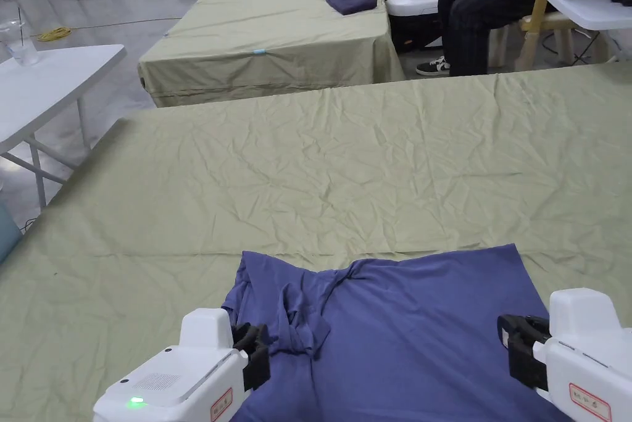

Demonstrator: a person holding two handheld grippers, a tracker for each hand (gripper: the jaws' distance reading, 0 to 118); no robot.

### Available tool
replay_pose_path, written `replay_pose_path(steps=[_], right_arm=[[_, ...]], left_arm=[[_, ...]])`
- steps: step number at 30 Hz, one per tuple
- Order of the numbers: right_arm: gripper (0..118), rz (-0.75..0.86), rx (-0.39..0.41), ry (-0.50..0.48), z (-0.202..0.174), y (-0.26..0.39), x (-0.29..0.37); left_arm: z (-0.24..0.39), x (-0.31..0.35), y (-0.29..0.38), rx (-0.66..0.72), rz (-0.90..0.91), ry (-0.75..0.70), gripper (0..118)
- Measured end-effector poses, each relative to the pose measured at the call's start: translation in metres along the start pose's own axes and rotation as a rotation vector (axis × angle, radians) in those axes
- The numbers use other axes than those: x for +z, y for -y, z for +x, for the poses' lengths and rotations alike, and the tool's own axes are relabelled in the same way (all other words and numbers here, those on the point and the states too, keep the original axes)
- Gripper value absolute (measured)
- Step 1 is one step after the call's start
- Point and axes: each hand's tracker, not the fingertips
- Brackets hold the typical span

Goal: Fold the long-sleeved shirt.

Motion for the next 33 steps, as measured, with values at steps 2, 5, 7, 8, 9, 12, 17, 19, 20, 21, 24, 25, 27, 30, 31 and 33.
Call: replay_pose_path(steps=[2,5,7,8,9,12,17,19,20,21,24,25,27,30,31,33], right_arm=[[1,0.006,-0.002,0.002,0.001,0.001,0.003],[1,0.01,-0.001,0.008,0.001,0.002,0.006],[1,0.01,-0.001,0.013,0.002,0.002,0.006],[1,0.009,0.001,0.012,0.002,0.002,0.006],[1,0.009,0.002,0.012,0.001,0.003,0.007],[1,0.007,0.002,0.015,0.001,0.002,0.007],[1,-0.016,0.012,0.023,0.002,0.004,-0.003],[1,-0.028,0.014,0.026,0.003,0.004,-0.009],[1,-0.037,0.015,0.029,0.004,0.004,-0.014],[1,-0.047,0.015,0.033,0.004,0.003,-0.019],[1,-0.082,0.02,0.038,0.007,0.002,-0.038],[1,-0.094,0.023,0.039,0.008,0.002,-0.045],[1,-0.116,0.032,0.041,0.008,0.0,-0.056],[1,-0.141,0.03,0.038,0.011,0.0,-0.073],[1,-0.152,0.028,0.042,0.011,0.001,-0.079],[1,-0.174,0.029,0.053,0.014,0.001,-0.089]], left_arm=[[-0.003,0.006,0.003,-0.003,-0.009,-0.01,1],[-0.007,0.008,0.011,0.017,-0.03,0.009,0],[-0.005,0.008,0.013,-0.005,-0.047,0.003,0],[-0.005,0.007,0.014,-0.017,-0.057,0.004,0],[-0.004,0.007,0.012,-0.014,-0.057,0.005,0],[-0.008,0.0,0.006,-0.019,-0.082,0.024,0],[-0.038,-0.043,-0.031,-0.008,-0.148,0.093,0],[-0.049,-0.06,-0.048,-0.025,-0.158,0.087,0],[-0.054,-0.068,-0.055,-0.014,-0.162,0.104,0],[-0.06,-0.08,-0.063,0.003,-0.163,0.132,6],[-0.076,-0.119,-0.08,0.016,-0.174,0.096,68],[-0.08,-0.142,-0.085,-0.005,-0.219,0.05,66],[-0.09,-0.174,-0.092,-0.038,-0.25,0.034,63],[-0.093,-0.213,-0.102,-0.03,-0.259,0.032,63],[-0.097,-0.229,-0.105,-0.018,-0.274,0.037,63],[-0.1,-0.25,-0.108,0.007,-0.287,0.046,63]])
